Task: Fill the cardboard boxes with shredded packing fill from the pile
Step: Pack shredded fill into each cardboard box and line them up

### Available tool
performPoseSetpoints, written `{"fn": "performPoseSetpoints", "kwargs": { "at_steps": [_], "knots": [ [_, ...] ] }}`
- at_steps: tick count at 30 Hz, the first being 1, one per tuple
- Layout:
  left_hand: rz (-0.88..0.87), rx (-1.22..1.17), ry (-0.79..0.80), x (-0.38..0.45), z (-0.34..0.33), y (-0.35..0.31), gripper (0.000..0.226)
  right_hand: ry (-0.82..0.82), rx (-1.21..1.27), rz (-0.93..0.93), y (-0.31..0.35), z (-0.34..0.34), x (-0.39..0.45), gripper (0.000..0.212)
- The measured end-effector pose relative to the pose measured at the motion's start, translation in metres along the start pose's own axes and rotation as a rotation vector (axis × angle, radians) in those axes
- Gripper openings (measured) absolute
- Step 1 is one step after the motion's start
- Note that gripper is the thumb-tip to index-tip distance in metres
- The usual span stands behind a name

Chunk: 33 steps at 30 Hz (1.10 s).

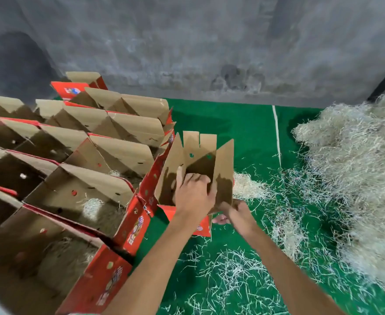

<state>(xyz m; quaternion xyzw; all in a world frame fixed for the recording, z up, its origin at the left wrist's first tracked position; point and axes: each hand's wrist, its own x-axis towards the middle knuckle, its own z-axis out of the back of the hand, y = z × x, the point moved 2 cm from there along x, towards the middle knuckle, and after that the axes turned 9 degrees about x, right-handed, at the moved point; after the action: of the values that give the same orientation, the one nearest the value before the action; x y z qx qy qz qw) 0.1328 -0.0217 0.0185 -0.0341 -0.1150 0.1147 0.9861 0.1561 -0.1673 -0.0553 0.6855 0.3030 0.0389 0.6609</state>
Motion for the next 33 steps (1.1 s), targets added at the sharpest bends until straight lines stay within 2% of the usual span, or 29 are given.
{"fn": "performPoseSetpoints", "kwargs": {
  "at_steps": [1,3,5,9,12,14,16,18,20,23,26,28,30,33],
  "knots": [
    [-0.011,-0.119,0.024,0.004,-0.001,-0.013,0.037,0.036,0.001,0.024,-0.004,-0.004,-0.007,0.033],
    [0.049,-0.372,0.164,0.012,-0.005,-0.035,0.058,0.038,0.020,0.040,-0.017,-0.010,-0.019,0.043],
    [0.131,-0.425,0.292,0.021,-0.012,-0.048,0.071,0.014,0.039,0.048,-0.028,-0.011,-0.024,0.046],
    [0.172,-0.416,0.375,0.038,-0.018,-0.049,0.051,-0.148,0.063,0.053,-0.039,0.016,-0.003,0.037],
    [0.153,-0.302,0.416,0.045,-0.010,-0.031,0.043,-0.237,-0.028,0.028,-0.032,0.046,0.029,0.048],
    [0.158,-0.269,0.437,0.050,-0.006,-0.016,0.041,-0.242,-0.123,0.009,-0.029,0.062,0.057,0.061],
    [0.143,-0.258,0.464,0.054,-0.005,-0.004,0.049,-0.234,-0.237,0.041,-0.027,0.073,0.088,0.069],
    [0.123,-0.261,0.488,0.058,-0.006,0.004,0.054,-0.246,-0.523,0.086,-0.028,0.079,0.122,0.076],
    [0.103,-0.247,0.494,0.064,-0.009,0.009,0.048,-0.225,-0.808,0.047,-0.030,0.082,0.156,0.086],
    [0.112,-0.202,0.449,0.079,-0.015,0.014,0.038,-0.111,-1.016,-0.063,-0.046,0.082,0.191,0.094],
    [0.081,-0.196,0.433,0.097,-0.023,0.007,0.019,-0.072,-1.064,-0.101,-0.066,0.082,0.194,0.091],
    [0.057,-0.161,0.415,0.105,-0.028,0.000,0.009,-0.089,-1.150,-0.087,-0.079,0.086,0.183,0.080],
    [0.042,-0.145,0.399,0.107,-0.029,-0.006,0.011,-0.124,-1.192,-0.050,-0.090,0.092,0.165,0.066],
    [0.000,-0.138,0.413,0.099,-0.026,-0.011,0.019,-0.200,-1.123,-0.001,-0.099,0.105,0.129,0.053]
  ]
}}
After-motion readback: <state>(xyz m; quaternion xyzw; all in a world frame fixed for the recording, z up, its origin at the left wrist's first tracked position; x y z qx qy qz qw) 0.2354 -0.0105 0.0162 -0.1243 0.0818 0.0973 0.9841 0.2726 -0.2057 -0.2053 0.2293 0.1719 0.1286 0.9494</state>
